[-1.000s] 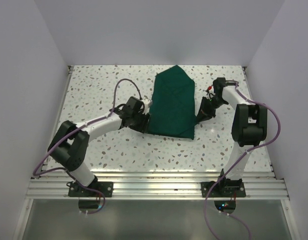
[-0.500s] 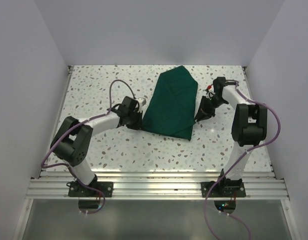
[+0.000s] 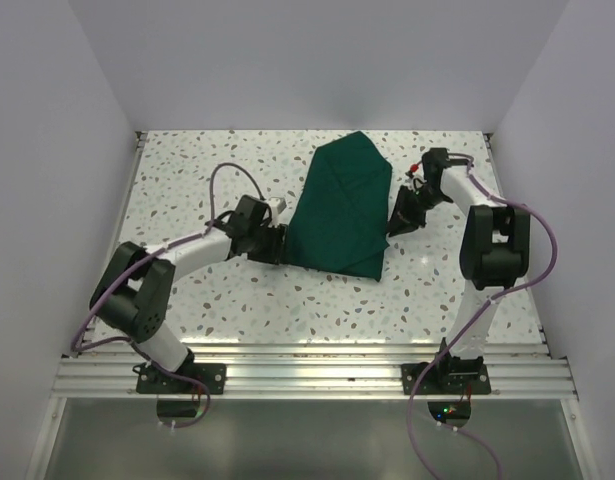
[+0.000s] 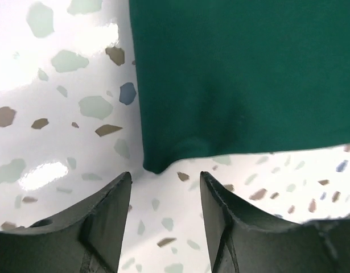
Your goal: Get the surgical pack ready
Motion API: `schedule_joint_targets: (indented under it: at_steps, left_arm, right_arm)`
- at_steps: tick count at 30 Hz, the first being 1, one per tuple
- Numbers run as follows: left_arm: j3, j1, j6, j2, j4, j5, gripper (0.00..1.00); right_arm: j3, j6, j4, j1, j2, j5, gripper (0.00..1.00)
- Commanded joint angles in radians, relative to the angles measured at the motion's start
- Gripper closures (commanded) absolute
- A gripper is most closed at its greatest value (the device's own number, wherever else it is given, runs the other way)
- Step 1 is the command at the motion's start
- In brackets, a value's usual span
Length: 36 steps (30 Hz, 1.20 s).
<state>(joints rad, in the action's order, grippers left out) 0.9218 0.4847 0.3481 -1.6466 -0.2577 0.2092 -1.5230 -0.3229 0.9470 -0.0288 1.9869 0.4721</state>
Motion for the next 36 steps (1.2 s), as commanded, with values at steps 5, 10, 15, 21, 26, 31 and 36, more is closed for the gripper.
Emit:
schedule_joint_targets:
  at_steps: [5, 10, 15, 21, 26, 31, 36]
  left_arm:
    - [0.136, -0.008, -0.064, 0.223, -0.055, -0.018, 0.58]
    - [0.374, -0.035, -0.089, 0.004, 0.029, 0.227, 0.76]
    - [0.716, -0.051, -0.095, -0.362, -0.012, 0.499, 0.97]
    - [0.937, -0.087, -0.017, -0.654, 0.012, 0.608, 1.00]
    - [0.888, -0.139, 0.029, -0.696, 0.070, 0.592, 1.00]
    - [0.876, -0.178, 0.042, -0.734, 0.042, 0.564, 1.00]
    - [0.778, -0.198, 0.048, -0.717, 0.014, 0.517, 1.00]
  right_arm:
    - [-0.072, -0.024, -0.001, -0.066, 0.022, 0.103, 0.77]
    - [-0.109, -0.108, -0.072, -0.072, 0.052, 0.146, 0.79]
    - [-0.160, -0.232, -0.224, -0.074, 0.137, 0.226, 0.86]
    - [-0.184, -0.330, -0.382, -0.079, 0.199, 0.284, 0.93]
    - [-0.213, -0.329, -0.410, -0.082, 0.262, 0.310, 0.93]
    - [-0.207, -0.375, -0.487, -0.080, 0.358, 0.365, 0.94]
    - [-0.215, -0.343, -0.461, -0.080, 0.400, 0.335, 0.94]
